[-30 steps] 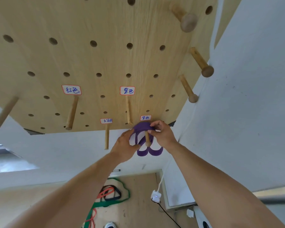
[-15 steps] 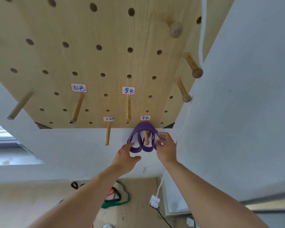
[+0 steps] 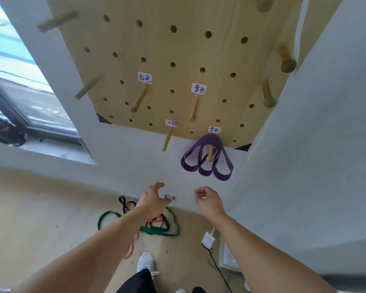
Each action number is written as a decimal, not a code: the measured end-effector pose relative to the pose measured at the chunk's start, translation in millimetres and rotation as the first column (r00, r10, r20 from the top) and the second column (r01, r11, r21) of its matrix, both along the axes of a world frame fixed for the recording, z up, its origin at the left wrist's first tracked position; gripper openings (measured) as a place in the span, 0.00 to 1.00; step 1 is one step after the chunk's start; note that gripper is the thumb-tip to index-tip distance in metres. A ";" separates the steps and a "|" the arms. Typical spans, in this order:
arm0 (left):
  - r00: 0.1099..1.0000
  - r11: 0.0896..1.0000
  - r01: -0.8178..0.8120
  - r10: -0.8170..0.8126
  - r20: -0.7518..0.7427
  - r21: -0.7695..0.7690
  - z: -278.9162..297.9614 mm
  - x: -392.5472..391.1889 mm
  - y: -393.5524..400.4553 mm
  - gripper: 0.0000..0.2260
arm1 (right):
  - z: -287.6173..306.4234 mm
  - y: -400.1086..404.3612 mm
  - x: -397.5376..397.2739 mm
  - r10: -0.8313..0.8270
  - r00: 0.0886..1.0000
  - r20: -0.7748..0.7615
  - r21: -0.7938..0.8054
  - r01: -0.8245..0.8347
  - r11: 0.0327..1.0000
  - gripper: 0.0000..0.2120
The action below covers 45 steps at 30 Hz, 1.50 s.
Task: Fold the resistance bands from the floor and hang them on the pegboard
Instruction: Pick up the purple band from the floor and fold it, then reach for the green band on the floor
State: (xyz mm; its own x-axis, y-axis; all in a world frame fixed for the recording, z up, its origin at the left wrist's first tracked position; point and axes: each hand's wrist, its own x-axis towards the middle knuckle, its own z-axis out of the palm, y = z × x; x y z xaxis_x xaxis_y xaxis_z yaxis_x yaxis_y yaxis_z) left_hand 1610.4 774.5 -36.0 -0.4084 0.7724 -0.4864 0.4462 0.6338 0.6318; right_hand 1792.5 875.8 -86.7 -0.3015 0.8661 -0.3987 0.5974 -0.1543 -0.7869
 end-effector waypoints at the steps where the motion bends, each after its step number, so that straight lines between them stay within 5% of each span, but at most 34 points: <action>1: 1.000 1.000 -0.028 0.028 -0.008 -0.012 -2.4 -5.2 -12.5 0.27 | -3.9 -6.6 -5.1 0.040 0.999 0.013 -0.017 -0.040 0.999 0.06; 8: 0.971 0.968 -0.233 0.225 -0.084 -0.096 -13.1 -46.0 -112.7 0.23 | -30.8 -64.7 -53.3 0.299 0.952 0.065 -0.122 -0.290 0.949 0.07; 15: 0.911 0.902 -0.409 0.412 -0.004 -0.135 -42.5 -73.1 -187.8 0.22 | -57.5 -119.3 -103.9 0.437 0.894 0.097 -0.178 -0.417 0.891 0.08; 23: 0.866 0.873 -0.473 0.485 0.121 -0.116 -101.0 -93.9 -257.4 0.19 | -109.6 -184.9 -147.0 0.453 0.877 0.159 -0.290 -0.397 0.871 0.09; 38: 0.800 0.865 -0.441 0.500 0.332 -0.240 -389.1 -148.5 -314.2 0.22 | -395.1 -234.2 -214.5 0.486 0.821 0.298 -0.468 -0.318 0.825 0.08; 45: 0.893 0.912 -0.368 0.401 0.203 -0.181 -545.0 -173.0 -292.3 0.23 | -560.2 -223.9 -267.0 0.568 0.760 0.317 -0.353 -0.461 0.814 0.19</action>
State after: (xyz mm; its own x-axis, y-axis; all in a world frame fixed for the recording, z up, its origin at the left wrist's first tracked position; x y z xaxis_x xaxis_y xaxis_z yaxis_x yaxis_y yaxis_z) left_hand 1437.4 482.2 -581.0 -0.5239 0.4987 -0.6905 0.0026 0.8116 0.5842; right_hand 1525.4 651.9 -646.9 -0.4454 0.4854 -0.7524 0.8859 0.1173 -0.4487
